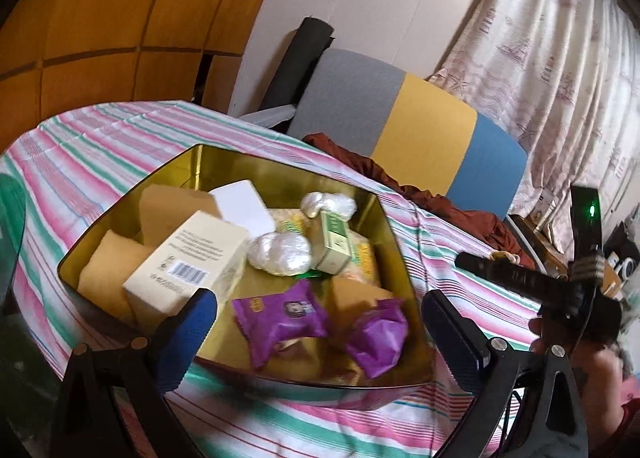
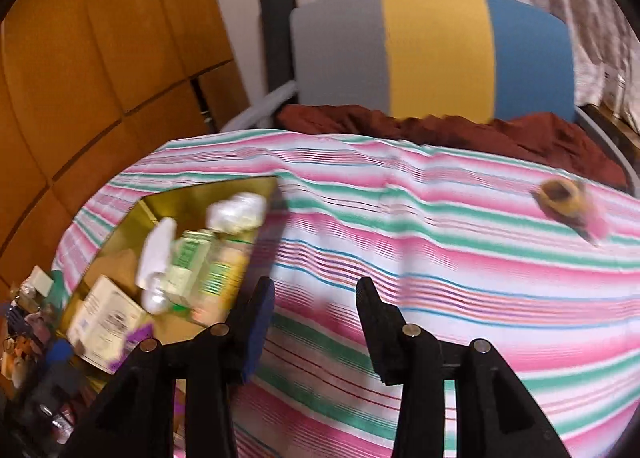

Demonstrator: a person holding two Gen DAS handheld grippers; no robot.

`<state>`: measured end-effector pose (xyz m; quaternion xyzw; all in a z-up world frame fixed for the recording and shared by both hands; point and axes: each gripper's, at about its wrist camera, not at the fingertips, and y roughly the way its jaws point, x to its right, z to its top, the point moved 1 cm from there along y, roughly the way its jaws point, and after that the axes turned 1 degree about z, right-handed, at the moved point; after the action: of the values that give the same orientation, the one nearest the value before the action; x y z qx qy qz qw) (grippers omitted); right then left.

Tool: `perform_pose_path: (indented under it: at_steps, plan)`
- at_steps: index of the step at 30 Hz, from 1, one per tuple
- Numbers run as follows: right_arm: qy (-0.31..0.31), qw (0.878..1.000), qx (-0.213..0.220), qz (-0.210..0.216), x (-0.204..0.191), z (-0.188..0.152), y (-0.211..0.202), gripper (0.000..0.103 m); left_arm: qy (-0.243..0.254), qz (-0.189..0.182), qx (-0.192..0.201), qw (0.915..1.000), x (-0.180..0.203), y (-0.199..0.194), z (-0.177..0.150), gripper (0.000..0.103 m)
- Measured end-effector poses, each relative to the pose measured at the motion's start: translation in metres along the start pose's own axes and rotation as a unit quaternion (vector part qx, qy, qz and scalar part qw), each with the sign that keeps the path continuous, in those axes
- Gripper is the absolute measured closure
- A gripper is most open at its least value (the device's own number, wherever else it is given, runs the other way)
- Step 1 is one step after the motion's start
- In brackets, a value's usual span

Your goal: Organize objects

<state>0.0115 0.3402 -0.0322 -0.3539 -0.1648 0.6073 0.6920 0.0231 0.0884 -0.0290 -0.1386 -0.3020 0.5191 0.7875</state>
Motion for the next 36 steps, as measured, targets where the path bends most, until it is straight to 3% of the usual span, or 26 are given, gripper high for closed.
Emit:
perform_pose_path:
  at_steps: [7,13,21,25,31,36]
  plan:
    - [0.041,0.997,-0.018,-0.065,0.074,-0.026,-0.007,0.058,0.031,-0.027,-0.004,0.9991,0.036,0.000,0.000,0.000]
    - [0.111,0.986,-0.023,-0.121,0.153,-0.038,-0.017,0.058,0.087,-0.067,-0.026,0.9936,0.085,0.007,-0.010,0.000]
    - [0.201,0.960,0.031,-0.190,0.253,0.009,-0.032,0.052,0.145,-0.103,-0.062,0.9821,0.140,0.024,-0.028,0.000]
    - [0.212,0.953,0.052,-0.208,0.283,0.042,-0.023,0.042,0.159,-0.107,-0.075,0.9786,0.155,0.035,-0.032,0.000]
    - [0.223,0.951,0.022,-0.211,0.317,0.069,0.016,0.041,0.165,-0.092,-0.090,0.9779,0.158,0.048,-0.035,0.000]
    - [0.196,0.960,0.003,-0.200,0.323,0.065,0.035,0.040,0.166,-0.085,-0.102,0.9771,0.162,0.059,-0.037,0.000]
